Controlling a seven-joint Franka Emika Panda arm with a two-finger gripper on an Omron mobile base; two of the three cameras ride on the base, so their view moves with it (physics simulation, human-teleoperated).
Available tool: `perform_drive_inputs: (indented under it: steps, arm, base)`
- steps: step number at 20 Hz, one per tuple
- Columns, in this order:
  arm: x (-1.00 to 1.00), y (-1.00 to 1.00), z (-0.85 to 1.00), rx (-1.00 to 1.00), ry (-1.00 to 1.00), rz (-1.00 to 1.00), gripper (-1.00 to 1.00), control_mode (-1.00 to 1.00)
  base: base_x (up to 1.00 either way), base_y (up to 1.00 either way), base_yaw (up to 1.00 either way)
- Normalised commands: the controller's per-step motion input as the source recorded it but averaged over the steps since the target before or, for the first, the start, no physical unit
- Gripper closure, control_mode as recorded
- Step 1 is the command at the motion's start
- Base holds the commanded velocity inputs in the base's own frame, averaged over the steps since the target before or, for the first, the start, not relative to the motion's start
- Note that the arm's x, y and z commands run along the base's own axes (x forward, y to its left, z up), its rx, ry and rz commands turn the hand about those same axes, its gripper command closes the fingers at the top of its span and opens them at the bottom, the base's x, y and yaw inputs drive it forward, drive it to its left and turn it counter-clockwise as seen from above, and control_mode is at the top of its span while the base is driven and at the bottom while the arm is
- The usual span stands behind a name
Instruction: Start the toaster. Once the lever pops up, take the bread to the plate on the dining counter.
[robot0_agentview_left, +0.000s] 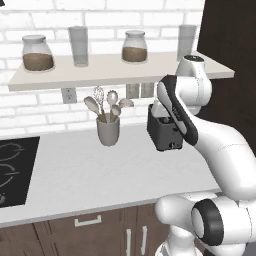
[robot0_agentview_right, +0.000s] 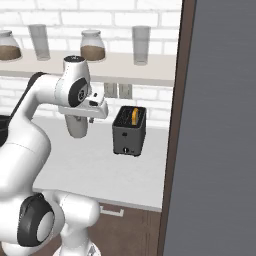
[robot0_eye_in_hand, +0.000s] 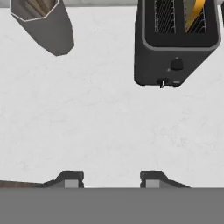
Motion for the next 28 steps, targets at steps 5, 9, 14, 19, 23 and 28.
perform_drive_inputs:
  steps: [5,9,14,19,23,28]
  arm:
    - [-0.25,0.00,-0.09,0.00,0.00,0.00,-1.00,-1.00]
    - [-0.48,-0.39,-0.21,0.00,-0.05,0.00,-1.00,-1.00]
    - [-0.09,-0.49,-0.35,0.00,-0.01,0.00,-1.00,-1.00]
    - [0.00,-0.42,-0.22,0.00,0.00,0.00,-1.00,-1.00]
    - [0.00,-0.51,-0.13,0.00,0.00,0.00,-1.00,-1.00]
    - [0.03,-0.44,-0.21,0.00,0.00,0.00,-1.00,-1.00]
  base:
    - [0.00,0.00,0.00]
    - [0.00,0.00,0.00]
    - [0.00,0.00,0.00]
    - [0.00,0.00,0.00]
    - [0.00,0.00,0.00]
    - [0.00,0.00,0.00]
